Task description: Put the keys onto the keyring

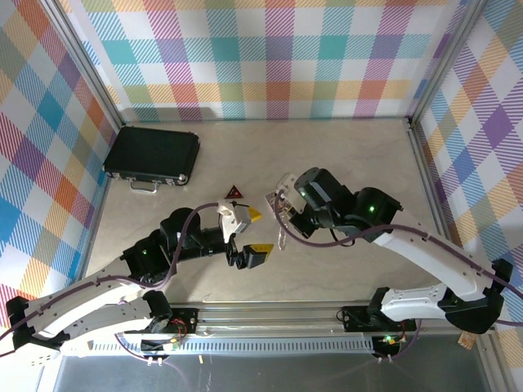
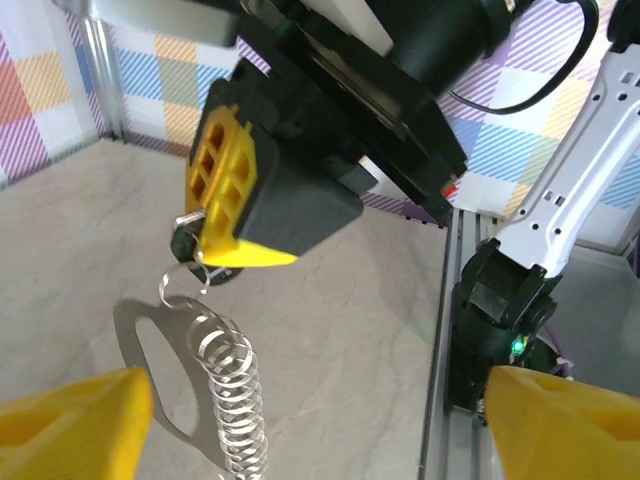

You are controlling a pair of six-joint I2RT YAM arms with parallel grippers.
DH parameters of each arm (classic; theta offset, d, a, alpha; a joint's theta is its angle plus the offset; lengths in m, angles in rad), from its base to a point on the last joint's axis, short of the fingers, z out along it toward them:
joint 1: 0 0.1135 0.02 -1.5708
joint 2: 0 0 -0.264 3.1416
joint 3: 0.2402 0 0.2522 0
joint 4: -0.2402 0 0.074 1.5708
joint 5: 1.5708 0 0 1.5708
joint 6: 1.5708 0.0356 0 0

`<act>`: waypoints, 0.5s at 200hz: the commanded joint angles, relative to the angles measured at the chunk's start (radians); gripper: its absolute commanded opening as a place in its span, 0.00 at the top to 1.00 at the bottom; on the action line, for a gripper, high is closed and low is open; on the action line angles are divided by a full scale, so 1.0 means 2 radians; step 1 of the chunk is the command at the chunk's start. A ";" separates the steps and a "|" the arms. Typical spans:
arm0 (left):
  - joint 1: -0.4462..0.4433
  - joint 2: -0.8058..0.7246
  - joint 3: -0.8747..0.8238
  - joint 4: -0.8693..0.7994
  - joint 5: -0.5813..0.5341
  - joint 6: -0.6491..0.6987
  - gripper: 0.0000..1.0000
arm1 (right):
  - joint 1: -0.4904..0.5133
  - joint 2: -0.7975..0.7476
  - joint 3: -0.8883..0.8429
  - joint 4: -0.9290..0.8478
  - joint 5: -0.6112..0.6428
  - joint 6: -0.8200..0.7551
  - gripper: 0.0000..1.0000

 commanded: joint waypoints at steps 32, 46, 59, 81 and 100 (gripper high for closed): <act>0.003 0.037 -0.001 0.016 -0.046 -0.020 0.00 | -0.087 0.053 0.037 0.039 -0.073 0.009 1.00; 0.004 0.046 0.000 0.023 -0.053 -0.028 0.00 | -0.113 0.074 0.049 0.050 -0.094 0.011 1.00; 0.006 0.048 -0.004 0.034 -0.054 -0.035 0.00 | -0.136 0.098 0.062 0.053 -0.108 0.015 1.00; 0.014 0.050 -0.005 0.046 -0.039 -0.041 0.00 | -0.172 0.148 0.091 0.053 -0.133 0.025 1.00; 0.019 0.055 -0.002 0.047 -0.033 -0.046 0.00 | -0.192 0.184 0.112 0.062 -0.143 0.026 1.00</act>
